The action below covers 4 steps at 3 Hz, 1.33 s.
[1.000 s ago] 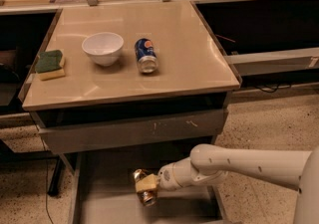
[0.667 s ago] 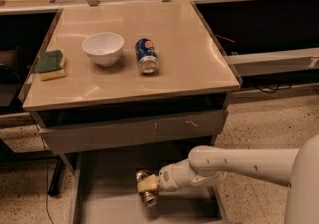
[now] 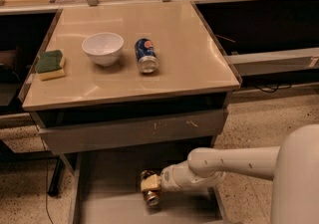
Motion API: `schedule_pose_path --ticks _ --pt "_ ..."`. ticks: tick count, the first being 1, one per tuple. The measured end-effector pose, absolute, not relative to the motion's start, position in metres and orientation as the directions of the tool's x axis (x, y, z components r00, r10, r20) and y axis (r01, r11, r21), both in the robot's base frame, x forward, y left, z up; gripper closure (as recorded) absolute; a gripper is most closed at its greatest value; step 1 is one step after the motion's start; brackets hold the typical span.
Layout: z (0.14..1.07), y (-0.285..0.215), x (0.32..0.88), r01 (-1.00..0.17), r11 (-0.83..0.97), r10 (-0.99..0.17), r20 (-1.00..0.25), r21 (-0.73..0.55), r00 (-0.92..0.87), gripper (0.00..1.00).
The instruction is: Place orange can into middle drawer
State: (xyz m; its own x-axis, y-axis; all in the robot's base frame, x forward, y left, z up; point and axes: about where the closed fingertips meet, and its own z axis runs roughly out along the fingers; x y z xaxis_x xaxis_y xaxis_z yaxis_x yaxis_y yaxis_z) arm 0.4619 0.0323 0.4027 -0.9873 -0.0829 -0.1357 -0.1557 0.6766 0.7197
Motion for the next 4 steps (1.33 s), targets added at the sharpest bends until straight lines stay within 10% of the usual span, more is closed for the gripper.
schedule_pose_path --ticks 4 --pt "0.369 0.024 0.471 -0.079 0.698 -0.034 -0.077 0.712 -0.996 1.00"
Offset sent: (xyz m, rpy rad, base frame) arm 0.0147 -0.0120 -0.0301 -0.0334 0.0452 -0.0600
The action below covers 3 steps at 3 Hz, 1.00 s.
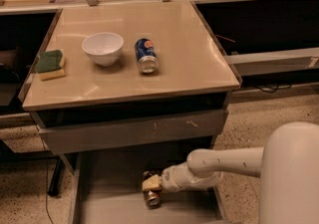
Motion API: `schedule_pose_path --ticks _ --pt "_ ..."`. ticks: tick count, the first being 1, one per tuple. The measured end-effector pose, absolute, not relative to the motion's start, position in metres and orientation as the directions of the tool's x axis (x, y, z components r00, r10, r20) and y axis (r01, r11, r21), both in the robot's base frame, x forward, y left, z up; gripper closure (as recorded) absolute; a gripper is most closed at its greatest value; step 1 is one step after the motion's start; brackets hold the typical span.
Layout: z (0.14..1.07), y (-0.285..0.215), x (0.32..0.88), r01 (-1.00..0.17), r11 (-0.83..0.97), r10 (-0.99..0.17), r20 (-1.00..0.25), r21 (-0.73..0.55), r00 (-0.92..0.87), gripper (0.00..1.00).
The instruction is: Place orange can into middle drawer
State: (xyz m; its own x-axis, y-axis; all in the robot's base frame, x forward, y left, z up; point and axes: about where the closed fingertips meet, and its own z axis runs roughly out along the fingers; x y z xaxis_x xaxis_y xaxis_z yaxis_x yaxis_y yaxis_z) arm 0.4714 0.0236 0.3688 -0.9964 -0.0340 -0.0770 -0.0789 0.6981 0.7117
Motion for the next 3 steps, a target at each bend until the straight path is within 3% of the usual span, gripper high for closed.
schedule_pose_path --ticks 1,3 --pt "0.3688 0.0237 0.4713 -0.079 0.698 -0.034 -0.077 0.712 -0.996 0.82" --pt "0.3688 0.0237 0.4713 -0.079 0.698 -0.034 -0.077 0.712 -0.996 0.36"
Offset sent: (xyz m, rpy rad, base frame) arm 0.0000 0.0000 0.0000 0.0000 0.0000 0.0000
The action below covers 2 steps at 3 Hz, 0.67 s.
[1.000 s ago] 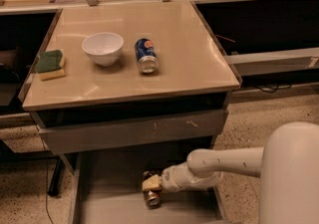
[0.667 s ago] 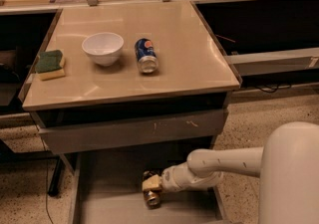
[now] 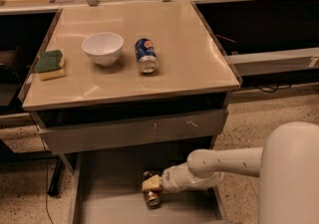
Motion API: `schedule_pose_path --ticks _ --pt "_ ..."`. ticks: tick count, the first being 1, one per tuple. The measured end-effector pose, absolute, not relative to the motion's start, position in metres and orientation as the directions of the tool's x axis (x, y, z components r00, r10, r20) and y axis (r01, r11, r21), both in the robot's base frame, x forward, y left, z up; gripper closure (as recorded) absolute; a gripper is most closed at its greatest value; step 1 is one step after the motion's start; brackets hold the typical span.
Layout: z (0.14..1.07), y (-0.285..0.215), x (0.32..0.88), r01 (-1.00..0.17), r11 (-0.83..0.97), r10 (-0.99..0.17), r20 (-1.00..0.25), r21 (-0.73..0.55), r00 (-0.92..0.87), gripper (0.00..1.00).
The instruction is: Place orange can into middle drawer
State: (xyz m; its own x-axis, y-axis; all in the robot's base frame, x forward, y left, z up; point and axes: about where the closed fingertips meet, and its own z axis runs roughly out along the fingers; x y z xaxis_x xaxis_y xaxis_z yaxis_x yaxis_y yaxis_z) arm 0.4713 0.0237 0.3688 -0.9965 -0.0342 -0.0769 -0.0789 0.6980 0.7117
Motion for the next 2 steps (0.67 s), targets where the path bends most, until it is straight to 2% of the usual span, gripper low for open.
schedule_pose_path --ticks 1,2 --pt "0.3688 0.0237 0.4713 -0.079 0.698 -0.034 -0.077 0.712 -0.996 0.13" --pt "0.3687 0.0239 0.4712 -0.079 0.698 -0.035 -0.077 0.712 -0.996 0.00"
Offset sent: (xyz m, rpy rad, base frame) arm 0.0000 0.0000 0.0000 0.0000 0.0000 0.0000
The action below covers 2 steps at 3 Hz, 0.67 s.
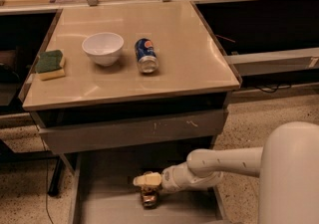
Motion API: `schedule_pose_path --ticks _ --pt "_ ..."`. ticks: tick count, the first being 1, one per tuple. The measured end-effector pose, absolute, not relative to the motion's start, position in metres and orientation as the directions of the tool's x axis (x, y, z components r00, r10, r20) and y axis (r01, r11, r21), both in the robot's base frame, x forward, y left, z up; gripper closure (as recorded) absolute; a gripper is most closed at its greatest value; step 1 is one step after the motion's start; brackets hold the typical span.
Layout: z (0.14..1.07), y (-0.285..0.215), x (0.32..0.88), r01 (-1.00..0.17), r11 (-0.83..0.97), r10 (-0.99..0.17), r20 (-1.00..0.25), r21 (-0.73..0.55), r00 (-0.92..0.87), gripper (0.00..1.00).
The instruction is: Place orange can into middle drawer
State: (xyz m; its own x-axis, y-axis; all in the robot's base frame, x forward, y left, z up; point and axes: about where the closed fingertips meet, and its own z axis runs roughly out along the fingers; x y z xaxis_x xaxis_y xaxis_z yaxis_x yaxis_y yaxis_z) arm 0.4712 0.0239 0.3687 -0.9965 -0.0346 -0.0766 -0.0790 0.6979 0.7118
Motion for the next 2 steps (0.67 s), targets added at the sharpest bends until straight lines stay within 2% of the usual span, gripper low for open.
schedule_pose_path --ticks 2 --pt "0.3762 0.0240 0.4711 -0.079 0.698 -0.035 -0.077 0.712 -0.996 0.00"
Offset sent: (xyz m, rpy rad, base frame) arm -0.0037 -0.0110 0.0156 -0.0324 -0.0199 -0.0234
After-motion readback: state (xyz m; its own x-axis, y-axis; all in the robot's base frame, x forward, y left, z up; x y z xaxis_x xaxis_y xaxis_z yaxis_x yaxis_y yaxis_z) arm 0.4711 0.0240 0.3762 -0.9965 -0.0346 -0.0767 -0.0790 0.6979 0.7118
